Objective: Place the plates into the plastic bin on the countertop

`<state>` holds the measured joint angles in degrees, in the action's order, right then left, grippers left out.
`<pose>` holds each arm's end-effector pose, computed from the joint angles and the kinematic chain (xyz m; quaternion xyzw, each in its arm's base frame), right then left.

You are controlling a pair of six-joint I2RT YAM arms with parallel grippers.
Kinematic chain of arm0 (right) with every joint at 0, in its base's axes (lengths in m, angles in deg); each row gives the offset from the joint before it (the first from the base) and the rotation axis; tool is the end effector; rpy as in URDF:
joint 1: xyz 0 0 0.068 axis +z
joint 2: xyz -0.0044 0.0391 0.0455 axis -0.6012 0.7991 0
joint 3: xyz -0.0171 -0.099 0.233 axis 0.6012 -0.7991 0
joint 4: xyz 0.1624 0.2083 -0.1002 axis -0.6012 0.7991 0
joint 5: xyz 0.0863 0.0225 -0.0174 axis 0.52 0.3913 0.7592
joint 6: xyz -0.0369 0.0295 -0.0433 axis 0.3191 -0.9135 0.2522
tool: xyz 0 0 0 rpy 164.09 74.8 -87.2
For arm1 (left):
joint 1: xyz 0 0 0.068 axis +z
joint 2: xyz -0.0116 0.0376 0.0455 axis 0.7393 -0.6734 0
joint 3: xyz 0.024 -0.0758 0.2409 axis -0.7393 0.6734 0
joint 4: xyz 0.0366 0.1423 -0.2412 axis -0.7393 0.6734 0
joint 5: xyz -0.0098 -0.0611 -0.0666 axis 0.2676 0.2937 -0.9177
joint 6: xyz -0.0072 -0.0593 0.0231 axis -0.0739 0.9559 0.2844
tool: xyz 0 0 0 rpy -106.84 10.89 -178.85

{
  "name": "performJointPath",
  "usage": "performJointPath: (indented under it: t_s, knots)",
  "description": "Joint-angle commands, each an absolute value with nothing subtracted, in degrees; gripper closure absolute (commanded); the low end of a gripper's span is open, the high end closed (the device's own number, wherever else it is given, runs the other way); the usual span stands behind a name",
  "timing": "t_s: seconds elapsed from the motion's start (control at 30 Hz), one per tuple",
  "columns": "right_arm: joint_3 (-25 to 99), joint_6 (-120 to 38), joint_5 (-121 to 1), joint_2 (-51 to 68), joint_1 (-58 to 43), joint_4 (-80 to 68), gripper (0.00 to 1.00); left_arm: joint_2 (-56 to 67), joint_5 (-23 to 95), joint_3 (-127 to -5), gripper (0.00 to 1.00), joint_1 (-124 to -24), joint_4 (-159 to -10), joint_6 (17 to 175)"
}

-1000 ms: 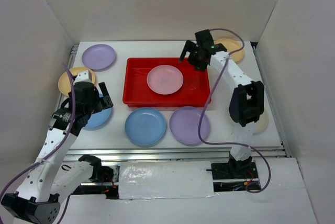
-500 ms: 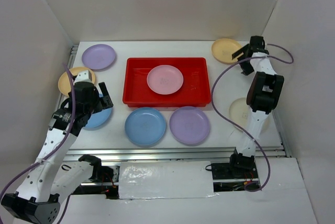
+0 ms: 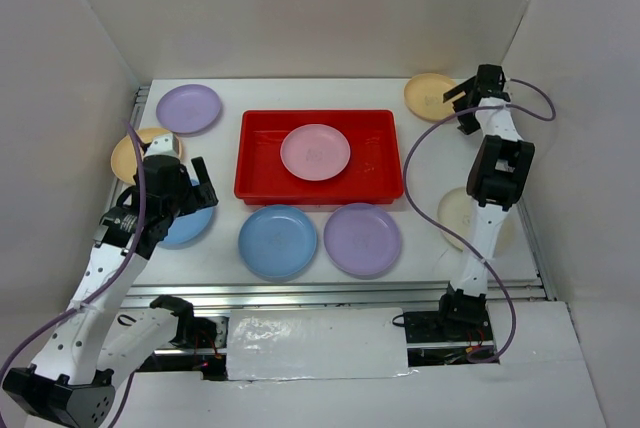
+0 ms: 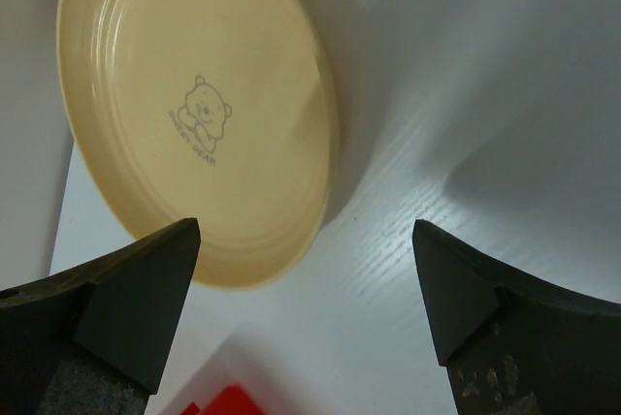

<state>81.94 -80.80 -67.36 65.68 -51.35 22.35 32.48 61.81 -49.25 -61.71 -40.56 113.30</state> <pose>0.5422 -0.1393 0.1614 0.4731 0.8000 0.1015 0.3548 0.2117 -0.0376 0.3208 -0.1825 0.8575 -0.0430 0.4790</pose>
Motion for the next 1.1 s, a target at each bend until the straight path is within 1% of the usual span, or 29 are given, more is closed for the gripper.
performJointPath:
  t_s: [0.0,0.1,0.2,0.23,0.3,0.33,0.37,0.4,0.57,0.6,0.63,0.67,0.7,0.83,0.87,1.07]
  knots:
    - [86.5,-83.62,-67.46,69.99,-51.29,23.46,0.03,32.96,60.64,-49.4,0.01,-62.0,-43.29,112.23]
    - [89.14,-85.29,-67.46,72.28,-51.46,24.51,0.1,32.96,60.29,-49.4,0.01,-61.91,-43.38,112.14]
    - [90.21,-86.17,-67.46,73.43,-51.11,25.4,0.21,33.04,60.2,-49.4,0.01,-61.91,-43.29,112.06]
    - [90.3,-86.18,-67.46,73.6,-50.93,25.4,0.32,33.05,60.2,-49.4,0.01,-61.91,-43.38,111.97]
    - [90.56,-86.09,-67.46,73.87,-50.58,25.83,0.46,33.05,60.02,-49.4,0.01,-62.0,-43.38,112.06]
    - [90.56,-86.09,-68.24,73.87,-50.49,26.27,0.61,33.13,60.02,-49.4,0.01,-61.91,-43.29,112.06]
    - [90.3,-86.0,-68.43,73.69,-50.15,26.28,0.66,33.05,60.11,-49.4,0.01,-62.0,-43.29,112.14]
    - [89.95,-86.0,-68.6,73.43,-50.05,26.54,0.68,32.87,60.28,-49.49,0.01,-62.0,-43.2,112.14]
    - [87.58,-86.09,-70.01,71.41,-49.79,27.16,0.69,32.87,60.29,-49.58,0.01,-61.91,-43.03,112.14]
    - [87.14,-86.17,-69.92,71.06,-49.79,26.89,0.73,32.96,60.37,-49.49,0.01,-61.91,-43.03,112.23]
    - [86.87,-86.18,-69.84,70.53,-49.7,26.98,0.9,32.96,60.29,-49.49,0.01,-61.91,-43.03,112.23]
    - [86.44,-86.35,-69.92,69.48,-49.79,26.98,0.97,33.04,60.37,-49.49,0.01,-61.91,-43.03,112.23]
    - [86.08,-86.35,-70.01,68.6,-49.53,26.81,1.0,33.05,60.29,-49.49,0.01,-62.0,-43.03,112.15]
    - [81.61,-85.91,-71.59,60.71,-47.77,23.57,1.0,32.78,60.2,-49.58,0.01,-61.91,-43.03,112.15]
    - [79.51,-85.74,-72.64,56.6,-47.33,22.86,1.0,32.52,60.37,-49.58,0.01,-62.0,-42.94,112.23]
    - [77.12,-82.5,-76.07,42.17,-43.47,23.02,1.0,32.78,61.51,-49.49,0.01,-61.91,-42.85,112.67]
